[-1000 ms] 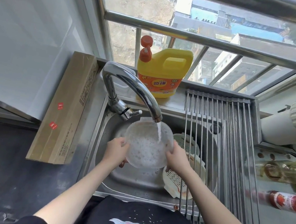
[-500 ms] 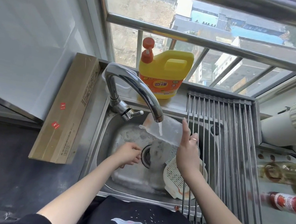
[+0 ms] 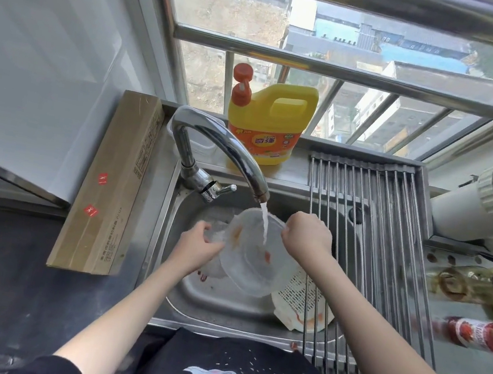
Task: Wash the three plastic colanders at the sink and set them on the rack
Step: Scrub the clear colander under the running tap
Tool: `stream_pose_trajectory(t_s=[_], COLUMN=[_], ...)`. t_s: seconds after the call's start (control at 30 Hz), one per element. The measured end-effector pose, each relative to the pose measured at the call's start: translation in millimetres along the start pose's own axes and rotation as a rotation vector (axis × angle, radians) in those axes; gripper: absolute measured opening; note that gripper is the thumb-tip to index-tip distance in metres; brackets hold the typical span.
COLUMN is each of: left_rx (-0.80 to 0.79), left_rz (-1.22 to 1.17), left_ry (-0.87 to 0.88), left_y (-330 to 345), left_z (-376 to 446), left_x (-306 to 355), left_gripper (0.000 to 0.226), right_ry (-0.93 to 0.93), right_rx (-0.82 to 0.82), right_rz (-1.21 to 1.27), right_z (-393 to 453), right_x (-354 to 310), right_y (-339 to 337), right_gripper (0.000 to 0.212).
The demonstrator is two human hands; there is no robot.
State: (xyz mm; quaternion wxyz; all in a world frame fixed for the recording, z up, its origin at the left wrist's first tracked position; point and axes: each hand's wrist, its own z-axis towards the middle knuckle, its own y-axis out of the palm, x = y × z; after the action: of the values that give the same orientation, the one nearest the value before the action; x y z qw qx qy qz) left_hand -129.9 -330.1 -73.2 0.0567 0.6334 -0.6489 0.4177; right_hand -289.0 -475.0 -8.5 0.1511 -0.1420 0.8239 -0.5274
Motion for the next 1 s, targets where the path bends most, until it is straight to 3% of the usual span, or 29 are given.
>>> stream_pose_trajectory(t_s=[0.1, 0.23, 0.43, 0.53, 0.6, 0.67, 0.7, 0.73, 0.83, 0.87, 0.93, 1.0], left_rx=[0.027, -0.014, -0.303, -0.31, -0.326, -0.346, -0.363, -0.379, -0.401, -0.4, -0.397, -0.41], left_rz=[0.035, 0.027, -0.418, -0.532, -0.514, -0.454, -0.417, -0.39, -0.452, -0.499, -0.569, -0.599], left_ry=[-0.011, -0.118, -0.405, -0.406, -0.401, -0.4, -0.397, -0.393, -0.374, -0.37, -0.369, -0.371], left_y=[-2, 1, 18, 22, 24, 26, 27, 29, 35, 37, 41, 45], left_z=[2, -5, -14, -12, -9, -7, -6, -6, -12, -14, -17, -18], left_x=[2, 5, 15, 15, 14, 12, 11, 11, 16, 18, 18, 14], left_gripper=[0.064, 0.034, 0.018, 0.021, 0.026, 0.028, 0.027, 0.026, 0.02, 0.018, 0.023, 0.025], right_ry=[0.059, 0.129, 0.067, 0.008, -0.174, -0.448, -0.536, -0.5, -0.033, 0.025, -0.023, -0.042], right_rx=[-0.138, -0.248, -0.266, -0.063, 0.18, 0.215, 0.151, 0.051, -0.257, -0.339, -0.399, -0.368], right_rz=[0.113, 0.297, 0.513, 0.368, 0.069, -0.08, -0.113, -0.086, 0.046, 0.053, 0.08, 0.284], right_z=[6, 14, 7, -1, -5, -13, -15, -19, -21, -21, -22, -19], right_x=[-4, -2, 4, 7, 8, 0, -7, -16, -36, -41, -46, -46], right_y=[-3, -7, 6, 19, 26, 27, 31, 34, 51, 54, 53, 48], right_gripper=[0.023, 0.021, 0.031, 0.023, 0.037, 0.033, 0.029, 0.025, 0.053, 0.059, 0.052, 0.039])
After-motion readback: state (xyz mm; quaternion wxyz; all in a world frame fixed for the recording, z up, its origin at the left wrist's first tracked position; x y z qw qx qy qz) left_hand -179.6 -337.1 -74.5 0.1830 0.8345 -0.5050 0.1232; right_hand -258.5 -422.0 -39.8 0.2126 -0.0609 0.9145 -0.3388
